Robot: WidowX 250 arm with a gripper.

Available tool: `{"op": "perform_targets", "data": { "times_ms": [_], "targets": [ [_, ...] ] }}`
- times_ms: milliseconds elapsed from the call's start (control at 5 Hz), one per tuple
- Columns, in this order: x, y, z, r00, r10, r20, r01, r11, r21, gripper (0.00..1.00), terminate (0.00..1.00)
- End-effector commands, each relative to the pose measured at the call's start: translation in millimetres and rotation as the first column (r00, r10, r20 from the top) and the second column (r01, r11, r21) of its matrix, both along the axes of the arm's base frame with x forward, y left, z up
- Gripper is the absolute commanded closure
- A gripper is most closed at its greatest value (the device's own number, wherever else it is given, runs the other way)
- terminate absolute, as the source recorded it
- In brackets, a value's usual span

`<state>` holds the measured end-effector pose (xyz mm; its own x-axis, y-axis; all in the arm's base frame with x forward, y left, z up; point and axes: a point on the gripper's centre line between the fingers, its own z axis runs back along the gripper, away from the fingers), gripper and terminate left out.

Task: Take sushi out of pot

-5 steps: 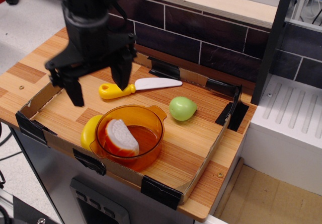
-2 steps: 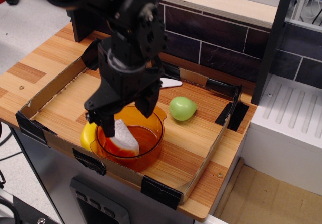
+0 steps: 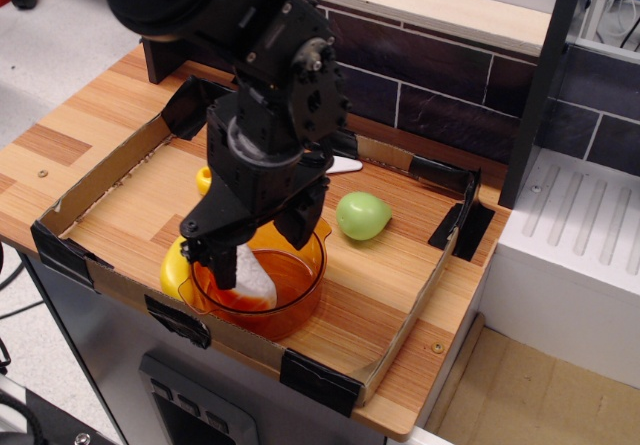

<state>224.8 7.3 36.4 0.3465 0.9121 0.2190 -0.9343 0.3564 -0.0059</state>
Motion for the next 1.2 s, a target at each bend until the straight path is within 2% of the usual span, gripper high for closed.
{"op": "perform_targets", "data": {
  "times_ms": [0, 200, 600, 800, 1000],
  "targets": [
    [7.0, 1.7, -9.2, 1.000, 0.025, 0.005, -0.025, 0.999, 0.036, 0.00, 0.00],
    [7.5, 1.0, -14.4, 0.999, 0.035, -0.012, -0.035, 0.998, 0.049, 0.00, 0.00],
    [8.2, 0.2, -22.3, 0.999, 0.031, -0.011, -0.031, 0.997, 0.066, 0.00, 0.00],
    [8.5, 1.7, -20.4, 1.000, 0.026, -0.013, -0.026, 0.998, 0.057, 1.00, 0.00],
    [7.5, 3.8, -15.8, 1.000, 0.030, 0.002, -0.031, 0.998, 0.057, 1.00, 0.00]
  ]
}}
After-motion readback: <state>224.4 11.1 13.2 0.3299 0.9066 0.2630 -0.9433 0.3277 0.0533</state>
